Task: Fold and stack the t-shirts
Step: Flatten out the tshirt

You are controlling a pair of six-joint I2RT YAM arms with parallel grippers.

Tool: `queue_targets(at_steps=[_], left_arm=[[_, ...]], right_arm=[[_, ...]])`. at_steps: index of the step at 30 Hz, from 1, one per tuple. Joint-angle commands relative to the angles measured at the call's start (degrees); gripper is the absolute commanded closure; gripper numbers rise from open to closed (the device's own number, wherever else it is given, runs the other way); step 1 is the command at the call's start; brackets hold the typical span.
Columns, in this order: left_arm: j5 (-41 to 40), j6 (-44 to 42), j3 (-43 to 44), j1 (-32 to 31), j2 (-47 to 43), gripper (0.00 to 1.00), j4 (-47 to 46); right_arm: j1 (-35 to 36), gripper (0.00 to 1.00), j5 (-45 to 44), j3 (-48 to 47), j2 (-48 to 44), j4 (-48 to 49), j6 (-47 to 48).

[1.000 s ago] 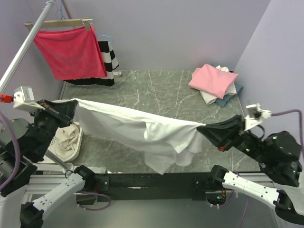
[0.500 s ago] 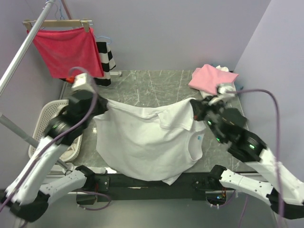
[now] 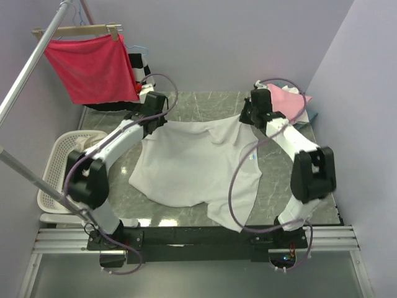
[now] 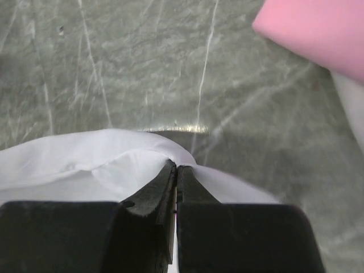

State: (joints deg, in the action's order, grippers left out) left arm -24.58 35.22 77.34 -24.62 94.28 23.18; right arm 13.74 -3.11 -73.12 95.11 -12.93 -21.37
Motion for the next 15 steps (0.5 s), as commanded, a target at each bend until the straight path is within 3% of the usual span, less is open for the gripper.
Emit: queue_targets(at_steps=[1, 5, 6, 8, 10, 11, 12, 15], left_arm=[[4.8, -2.6, 7.8, 3.6, 13.6, 0.99, -7.6], [7.0, -4.3, 15.6, 6.1, 23.7, 0.99, -8.8], [7.3, -4.9, 16.4, 7.0, 25.0, 0.98, -10.9], [6.7, -5.2, 17.9, 8.0, 25.8, 0.80, -12.8], [5.1, -6.6, 14.4, 9.3, 22.4, 0.62, -20.3], [4.3, -7.0, 13.3, 9.9, 21.1, 0.51, -22.4], [2.7, -7.7, 12.8, 10.9, 20.2, 0.34, -22.7], [-0.9, -8.8, 13.5, 11.8, 17.2, 0.25, -21.3]], right_arm=[[-2.2, 1.00, 8.6, -11.9, 11.0, 3.3, -1.2], [-3.1, 1.00, 12.1, -23.2, 21.0, 1.2, -0.9], [-3.4, 0.85, 13.3, -26.9, 24.0, 1.8, -0.8], [-3.6, 0.63, 13.5, -29.8, 25.8, 2.2, -0.6], [-4.2, 0.46, 11.9, -31.6, 26.4, 4.4, -0.7], [-4.5, 0.31, 11.4, -31.8, 26.1, 5.1, -0.5], [-4.6, 0.26, 10.3, -31.7, 25.2, 6.0, -0.4], [-4.8, 0.14, 6.6, -30.7, 22.5, 5.1, 0.4]])
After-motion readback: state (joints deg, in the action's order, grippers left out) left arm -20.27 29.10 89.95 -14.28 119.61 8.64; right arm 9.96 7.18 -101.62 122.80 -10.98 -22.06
